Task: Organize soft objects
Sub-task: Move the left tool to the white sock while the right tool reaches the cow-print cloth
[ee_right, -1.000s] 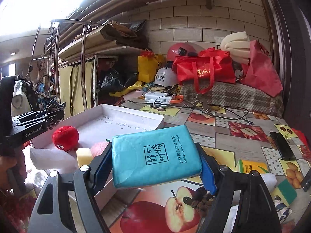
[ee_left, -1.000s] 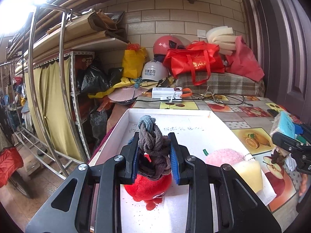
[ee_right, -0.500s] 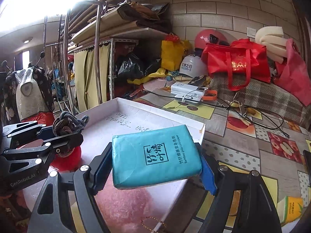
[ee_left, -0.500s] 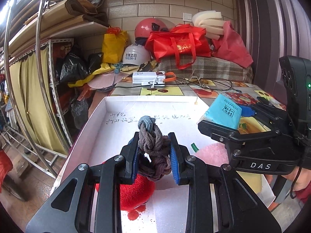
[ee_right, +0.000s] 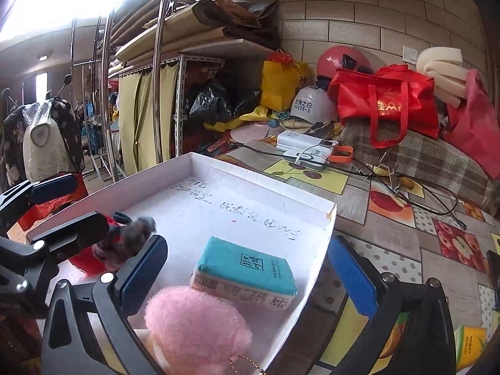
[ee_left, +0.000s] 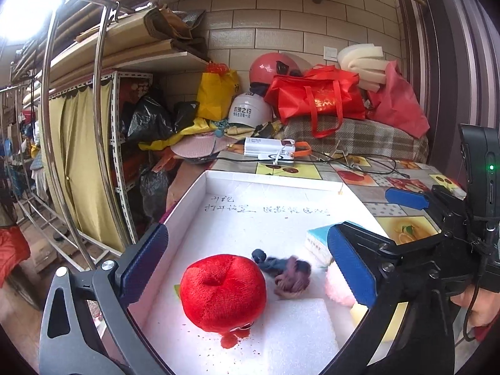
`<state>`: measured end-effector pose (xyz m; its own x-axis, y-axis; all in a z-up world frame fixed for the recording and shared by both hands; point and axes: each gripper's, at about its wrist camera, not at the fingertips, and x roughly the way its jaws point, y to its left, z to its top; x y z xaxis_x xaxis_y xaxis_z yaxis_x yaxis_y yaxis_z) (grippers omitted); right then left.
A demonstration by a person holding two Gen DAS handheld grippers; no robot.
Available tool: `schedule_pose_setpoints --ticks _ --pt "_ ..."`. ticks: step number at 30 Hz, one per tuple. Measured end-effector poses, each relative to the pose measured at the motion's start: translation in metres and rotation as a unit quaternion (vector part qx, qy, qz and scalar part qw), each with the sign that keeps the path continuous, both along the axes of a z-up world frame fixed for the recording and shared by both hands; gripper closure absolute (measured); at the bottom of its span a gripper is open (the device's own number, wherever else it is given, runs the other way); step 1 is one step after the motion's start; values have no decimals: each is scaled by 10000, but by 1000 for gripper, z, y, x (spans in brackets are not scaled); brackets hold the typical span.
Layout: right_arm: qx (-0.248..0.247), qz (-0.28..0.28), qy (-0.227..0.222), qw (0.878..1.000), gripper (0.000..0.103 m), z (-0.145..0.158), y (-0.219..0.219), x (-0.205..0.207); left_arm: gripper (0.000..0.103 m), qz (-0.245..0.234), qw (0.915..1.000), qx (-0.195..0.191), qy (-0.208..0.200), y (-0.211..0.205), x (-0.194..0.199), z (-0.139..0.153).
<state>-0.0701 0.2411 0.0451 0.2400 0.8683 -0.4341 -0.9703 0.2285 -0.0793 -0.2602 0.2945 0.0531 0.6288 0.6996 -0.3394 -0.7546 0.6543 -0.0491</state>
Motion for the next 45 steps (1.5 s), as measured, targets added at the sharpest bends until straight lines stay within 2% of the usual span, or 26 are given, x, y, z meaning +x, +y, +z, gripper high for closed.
schedule_pose_setpoints --ticks 6,11,18,21,25,30,33,35,37,40,42,45 --pt "315 -90 -352 9988 0 4 -9 -10 0 387 9988 178 -247 -1 -15 3" --pt "741 -399 -290 9960 0 9 -23 -4 0 717 9957 -52 -584 10 -31 2" --pt "886 -423 -80 9951 0 9 -52 -9 0 824 9916 -345 -931 10 -48 -1" --pt "1006 -306 -92 9944 0 9 -76 -19 0 743 9927 -192 -935 -3 -47 2" --pt "1178 -269 -20 9927 0 10 -116 -24 0 631 9944 238 -817 -35 -37 9" --pt "1752 -692 -87 9821 0 19 -178 -14 0 133 9955 422 -840 -78 -21 14" --pt "1832 -1290 -223 9743 0 22 -210 -4 0 -328 9970 184 -681 -93 1 12" --pt "1742 -1824 -192 9675 0 22 -227 10 0 -782 9956 -62 -511 -101 19 9" --pt "1634 -2095 -124 9640 0 21 -243 27 0 -1053 9941 -34 -265 -113 35 8" --pt "1482 -2508 -255 9563 0 18 -268 51 0 -1447 9892 45 -205 -129 47 10" --pt "1344 -2509 -193 9585 0 16 -285 68 0 -1665 9860 -2 -124 -133 53 9" --pt "670 -2655 -26 9618 0 5 -299 95 0 -1965 9804 -139 44 -136 63 5"
